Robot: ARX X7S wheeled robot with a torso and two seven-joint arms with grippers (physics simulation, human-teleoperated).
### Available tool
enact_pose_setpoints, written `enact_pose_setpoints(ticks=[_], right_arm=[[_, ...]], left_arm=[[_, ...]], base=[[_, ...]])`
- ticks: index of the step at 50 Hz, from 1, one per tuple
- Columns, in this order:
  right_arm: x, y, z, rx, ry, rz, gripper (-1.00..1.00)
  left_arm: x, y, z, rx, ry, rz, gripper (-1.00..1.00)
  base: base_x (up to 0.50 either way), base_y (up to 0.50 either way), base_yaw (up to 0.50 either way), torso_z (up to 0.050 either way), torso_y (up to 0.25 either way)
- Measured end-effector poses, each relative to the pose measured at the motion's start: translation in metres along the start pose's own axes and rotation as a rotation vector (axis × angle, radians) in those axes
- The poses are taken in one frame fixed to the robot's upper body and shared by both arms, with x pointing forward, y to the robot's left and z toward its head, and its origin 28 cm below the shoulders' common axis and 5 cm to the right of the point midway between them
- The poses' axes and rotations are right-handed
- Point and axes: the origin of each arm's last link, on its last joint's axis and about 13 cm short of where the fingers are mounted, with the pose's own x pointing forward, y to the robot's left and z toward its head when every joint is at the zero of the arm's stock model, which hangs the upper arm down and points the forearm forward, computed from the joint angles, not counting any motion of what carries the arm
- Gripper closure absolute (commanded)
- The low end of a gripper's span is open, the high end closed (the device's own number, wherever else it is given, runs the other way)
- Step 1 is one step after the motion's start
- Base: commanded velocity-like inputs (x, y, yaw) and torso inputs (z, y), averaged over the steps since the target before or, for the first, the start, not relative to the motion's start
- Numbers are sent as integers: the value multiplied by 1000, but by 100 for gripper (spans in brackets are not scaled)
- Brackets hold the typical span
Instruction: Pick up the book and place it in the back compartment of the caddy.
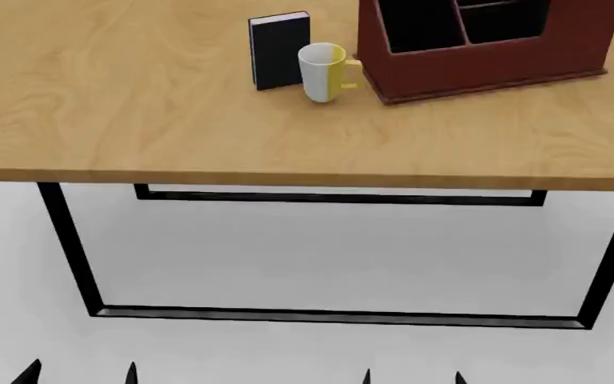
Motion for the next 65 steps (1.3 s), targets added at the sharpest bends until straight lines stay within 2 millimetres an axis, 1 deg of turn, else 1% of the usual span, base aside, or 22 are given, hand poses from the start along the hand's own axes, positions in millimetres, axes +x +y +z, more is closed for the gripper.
enact_pose_setpoints(ticks=[3, 14, 18, 24, 35, 39, 47, 50, 54, 65], right_arm=[[-1, -4, 1, 7, 0, -24, -100], [-1, 0, 2, -4, -3, -6, -100], [-1, -1, 6, -11, -12, -5, -100], [4, -3, 29, -43, -36, -7, -100], [20, -13, 88, -90, -107, -16, -100], [22, -16, 108, -106, -134, -15, -100], [23, -19, 139, -125, -187, -12, -100], [21, -20, 147, -131, -207, -14, -100], [20, -20, 155, -141, -225, -16, -100], [18, -21, 164, -169, -250, -22, -100]], left_arm=[[4, -6, 3, -22, -22, -9, -100], [1, -1, 5, -17, -44, -10, -100], [2, 2, 8, -23, -49, -2, -100], [10, 7, 24, -26, -68, 6, -100], [30, 12, 69, 19, -128, 13, -100], [36, 12, 84, 30, -151, 16, -100], [44, 13, 110, 41, -204, 17, -100], [45, 13, 117, 42, -222, 24, -100], [44, 13, 125, 39, -232, 9, -100], [37, 15, 143, 54, -274, 40, -100]], base=[[0, 0, 0, 22, 0], [0, 0, 0, 50, 0], [0, 0, 0, 50, 0], [0, 0, 0, 50, 0], [0, 0, 0, 50, 0], [0, 0, 0, 50, 0], [0, 0, 0, 50, 0], [0, 0, 0, 45, 0], [69, -9, 0, 0, 0], [500, -67, 0, 0, 0]])
